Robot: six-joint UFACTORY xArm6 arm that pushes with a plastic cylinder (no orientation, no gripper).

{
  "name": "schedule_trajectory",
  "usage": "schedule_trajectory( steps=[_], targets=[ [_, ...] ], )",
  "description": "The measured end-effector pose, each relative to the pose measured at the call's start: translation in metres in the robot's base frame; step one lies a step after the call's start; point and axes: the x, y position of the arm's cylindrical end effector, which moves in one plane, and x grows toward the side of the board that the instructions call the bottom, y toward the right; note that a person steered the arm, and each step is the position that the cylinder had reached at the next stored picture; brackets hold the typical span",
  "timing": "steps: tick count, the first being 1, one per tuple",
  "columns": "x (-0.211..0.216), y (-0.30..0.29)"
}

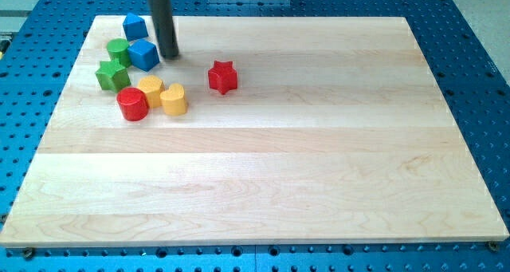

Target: Separate the red circle from the yellow hexagon

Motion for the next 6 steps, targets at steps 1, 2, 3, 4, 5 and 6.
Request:
schedule_trajectory(
  steps=[1, 2, 3, 4, 5, 6],
  targets=[
    [0.040, -0.016],
    [0.074, -0.018],
    [0.094, -0.017],
    [0.111, -0.028],
    [0.117, -0.037],
    [0.118, -0.062]
  ],
)
